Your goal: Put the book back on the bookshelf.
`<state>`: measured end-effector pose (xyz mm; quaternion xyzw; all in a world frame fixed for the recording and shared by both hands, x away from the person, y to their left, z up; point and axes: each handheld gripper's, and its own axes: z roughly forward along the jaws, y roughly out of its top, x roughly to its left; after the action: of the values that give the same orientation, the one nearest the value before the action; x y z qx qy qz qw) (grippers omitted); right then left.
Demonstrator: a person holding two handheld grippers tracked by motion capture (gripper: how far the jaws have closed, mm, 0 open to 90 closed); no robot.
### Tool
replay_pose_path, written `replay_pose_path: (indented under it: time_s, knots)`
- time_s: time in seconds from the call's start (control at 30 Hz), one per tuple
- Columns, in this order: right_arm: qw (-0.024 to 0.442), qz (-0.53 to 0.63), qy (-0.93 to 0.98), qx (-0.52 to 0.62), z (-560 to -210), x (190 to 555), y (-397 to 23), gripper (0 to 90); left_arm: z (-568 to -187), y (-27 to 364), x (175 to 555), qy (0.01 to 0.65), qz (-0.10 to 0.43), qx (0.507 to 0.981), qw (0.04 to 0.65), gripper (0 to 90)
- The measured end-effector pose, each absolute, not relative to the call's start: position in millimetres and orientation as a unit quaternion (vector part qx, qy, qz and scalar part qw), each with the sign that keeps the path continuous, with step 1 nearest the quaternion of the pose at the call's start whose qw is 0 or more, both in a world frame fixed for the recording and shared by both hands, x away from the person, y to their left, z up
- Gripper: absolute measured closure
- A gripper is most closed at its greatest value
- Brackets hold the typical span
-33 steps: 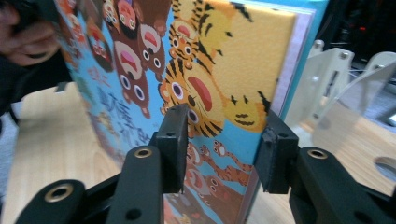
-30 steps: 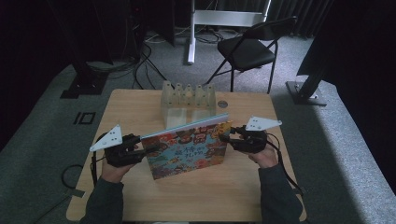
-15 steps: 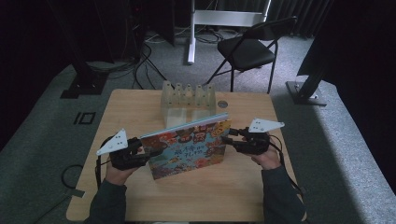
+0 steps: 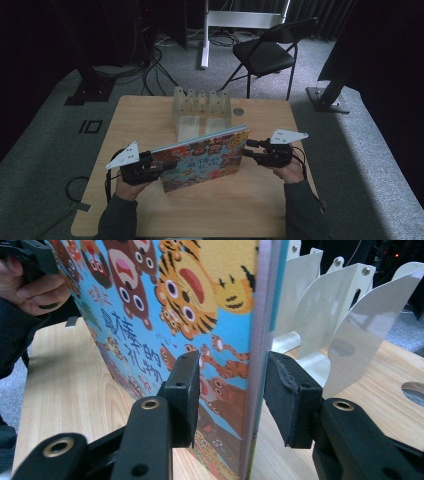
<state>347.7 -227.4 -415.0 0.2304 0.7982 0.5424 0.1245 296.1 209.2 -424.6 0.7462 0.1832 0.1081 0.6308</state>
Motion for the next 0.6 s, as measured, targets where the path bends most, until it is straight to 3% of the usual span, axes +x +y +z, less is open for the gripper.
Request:
replay_pose_path:
  time_s: [0.6]
  knots:
    - [0.121,0.540,0.795,0.250,-426.9,345.7,-239.0,57.7,-434.4,194.9,297.6,0.176,0.135,0.745,0.629,66.3]
